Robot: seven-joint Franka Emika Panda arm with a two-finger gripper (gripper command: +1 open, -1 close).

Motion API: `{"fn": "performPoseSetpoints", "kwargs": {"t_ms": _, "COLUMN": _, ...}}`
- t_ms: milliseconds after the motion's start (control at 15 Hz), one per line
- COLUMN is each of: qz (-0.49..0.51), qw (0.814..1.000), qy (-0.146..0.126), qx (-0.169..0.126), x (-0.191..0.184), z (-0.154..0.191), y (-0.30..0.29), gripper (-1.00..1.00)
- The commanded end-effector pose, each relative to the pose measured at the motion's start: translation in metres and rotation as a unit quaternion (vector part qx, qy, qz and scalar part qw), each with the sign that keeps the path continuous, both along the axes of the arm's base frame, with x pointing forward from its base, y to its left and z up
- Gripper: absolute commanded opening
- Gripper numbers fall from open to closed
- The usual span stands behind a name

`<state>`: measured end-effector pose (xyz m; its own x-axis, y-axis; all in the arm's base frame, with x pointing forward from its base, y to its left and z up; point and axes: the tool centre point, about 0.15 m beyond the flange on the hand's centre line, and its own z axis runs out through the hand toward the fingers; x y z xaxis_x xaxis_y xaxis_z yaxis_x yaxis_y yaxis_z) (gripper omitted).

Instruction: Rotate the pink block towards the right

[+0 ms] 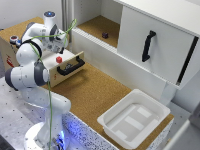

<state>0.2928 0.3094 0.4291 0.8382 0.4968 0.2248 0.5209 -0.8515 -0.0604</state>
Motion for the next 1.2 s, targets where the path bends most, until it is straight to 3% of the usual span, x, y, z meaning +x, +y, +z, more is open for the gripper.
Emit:
{"fn": "performPoseSetpoints", "kwargs": {"t_ms": 0, "qz": 0.057, "qw": 0.996, "qy": 0.056, "qx": -0.048, "x": 0.007, "z": 0.008, "y": 0.012, "gripper": 1.0}}
{"fn": "performPoseSetpoints", "kwargs": {"t_ms": 133, "qz": 0.09, "qw": 0.992, "qy": 0.041, "qx": -0.075, "x": 0.01, "z": 0.003, "y": 0.013, "gripper": 1.0}}
{"fn": "performPoseSetpoints", "kwargs": {"t_ms": 200, "qz": 0.133, "qw": 0.988, "qy": 0.031, "qx": -0.068, "x": 0.01, "z": 0.001, "y": 0.015, "gripper": 1.0}}
{"fn": "performPoseSetpoints", "kwargs": {"t_ms": 467, "qz": 0.288, "qw": 0.954, "qy": 0.052, "qx": -0.061, "x": 0.005, "z": -0.016, "y": 0.015, "gripper": 1.0}}
{"fn": "performPoseSetpoints", "kwargs": {"t_ms": 733, "qz": 0.406, "qw": 0.908, "qy": 0.063, "qx": -0.08, "x": 0.008, "z": -0.037, "y": 0.003, "gripper": 1.0}}
{"fn": "performPoseSetpoints", "kwargs": {"t_ms": 1000, "qz": 0.475, "qw": 0.875, "qy": 0.049, "qx": -0.078, "x": 0.029, "z": -0.053, "y": -0.013, "gripper": 1.0}}
{"fn": "performPoseSetpoints", "kwargs": {"t_ms": 1133, "qz": 0.494, "qw": 0.866, "qy": 0.042, "qx": -0.062, "x": 0.037, "z": -0.06, "y": -0.01, "gripper": 1.0}}
